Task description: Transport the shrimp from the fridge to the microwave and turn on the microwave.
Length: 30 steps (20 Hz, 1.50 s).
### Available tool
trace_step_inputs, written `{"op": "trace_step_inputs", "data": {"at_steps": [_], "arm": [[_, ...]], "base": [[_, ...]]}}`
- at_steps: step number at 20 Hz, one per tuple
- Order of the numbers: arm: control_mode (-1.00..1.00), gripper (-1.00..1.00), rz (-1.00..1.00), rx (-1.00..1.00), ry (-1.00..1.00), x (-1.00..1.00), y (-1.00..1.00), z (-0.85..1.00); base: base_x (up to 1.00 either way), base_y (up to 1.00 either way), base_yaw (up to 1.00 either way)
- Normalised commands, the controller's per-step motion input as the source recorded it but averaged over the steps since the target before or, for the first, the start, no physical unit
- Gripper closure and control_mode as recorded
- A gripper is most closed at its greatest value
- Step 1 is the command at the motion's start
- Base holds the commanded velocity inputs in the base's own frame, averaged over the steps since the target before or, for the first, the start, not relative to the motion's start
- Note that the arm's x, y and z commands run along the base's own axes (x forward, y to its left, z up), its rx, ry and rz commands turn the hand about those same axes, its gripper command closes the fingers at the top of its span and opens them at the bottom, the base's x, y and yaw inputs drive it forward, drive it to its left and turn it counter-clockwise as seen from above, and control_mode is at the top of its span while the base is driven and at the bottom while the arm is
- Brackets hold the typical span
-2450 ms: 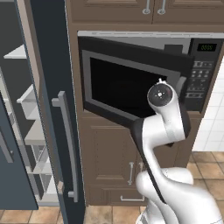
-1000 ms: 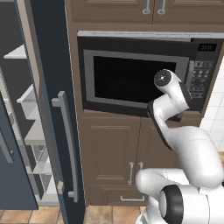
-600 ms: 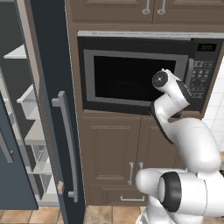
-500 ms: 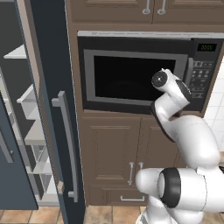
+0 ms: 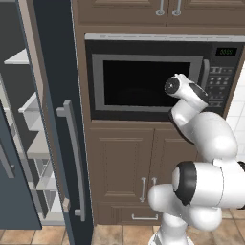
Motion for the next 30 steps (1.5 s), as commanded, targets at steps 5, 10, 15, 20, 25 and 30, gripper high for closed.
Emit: {"op": "trace_step_inputs", "data": {"at_steps": [5,10,15,20,25,30], "arm": [[-1.0,-1.0,0.0,-0.04,0.03,0.25,-0.15,0.0],[-1.0,-1.0,0.0,-0.03,0.02,0.19,-0.1,0.0],[-1.0,-1.0,0.0,-0.02,0.01,0.19,-0.05,-0.03],[-1.0,-1.0,0.0,0.0,0.0,0.12,0.0,0.0],[-1.0,-1.0,0.0,0.0,0.0,0.05,0.07,0.0],[-1.0,-1.0,0.0,0.0,0.02,0.0,0.0,0.0]], "base": [[0.0,0.0,0.0],[0.0,0.0,0.0],[0.0,0.0,0.0],[0.0,0.0,0.0],[0.0,0.0,0.0],[0.0,0.0,0.0]]}}
